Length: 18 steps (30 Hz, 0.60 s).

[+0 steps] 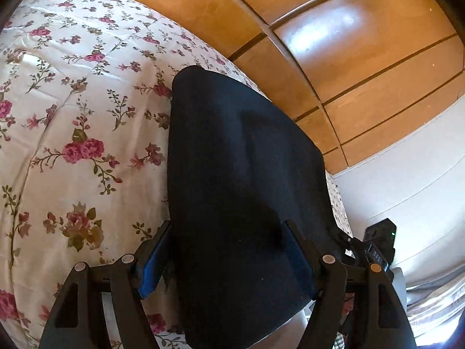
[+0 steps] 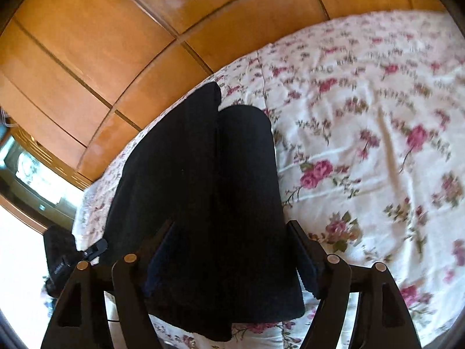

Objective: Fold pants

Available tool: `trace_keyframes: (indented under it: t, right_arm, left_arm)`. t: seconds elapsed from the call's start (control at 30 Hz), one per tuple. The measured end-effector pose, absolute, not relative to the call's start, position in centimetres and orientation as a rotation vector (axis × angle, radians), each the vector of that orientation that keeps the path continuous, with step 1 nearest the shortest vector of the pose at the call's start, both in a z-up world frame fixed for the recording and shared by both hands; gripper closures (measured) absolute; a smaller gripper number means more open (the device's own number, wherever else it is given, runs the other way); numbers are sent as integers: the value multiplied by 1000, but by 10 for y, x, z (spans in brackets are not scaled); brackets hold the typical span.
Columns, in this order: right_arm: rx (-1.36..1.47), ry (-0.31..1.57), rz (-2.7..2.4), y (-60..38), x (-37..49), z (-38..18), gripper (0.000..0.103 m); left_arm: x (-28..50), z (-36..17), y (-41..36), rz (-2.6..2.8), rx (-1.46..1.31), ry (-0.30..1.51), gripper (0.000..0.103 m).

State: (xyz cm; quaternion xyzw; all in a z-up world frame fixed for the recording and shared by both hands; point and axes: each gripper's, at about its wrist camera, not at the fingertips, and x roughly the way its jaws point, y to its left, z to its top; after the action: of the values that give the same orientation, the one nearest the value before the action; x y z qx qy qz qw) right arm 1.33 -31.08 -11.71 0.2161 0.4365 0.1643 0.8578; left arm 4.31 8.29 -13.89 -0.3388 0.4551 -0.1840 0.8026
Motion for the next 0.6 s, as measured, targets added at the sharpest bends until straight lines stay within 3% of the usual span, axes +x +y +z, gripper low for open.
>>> trace_keyframes:
  t: [0.23, 0.6]
  right_arm:
    - [574, 916, 386, -321, 14, -129, 25]
    - [335, 894, 340, -290, 14, -120, 28]
  left_arm:
    - [41, -142, 79, -403, -705, 950, 29]
    - [44, -142, 64, -386, -626, 913, 29]
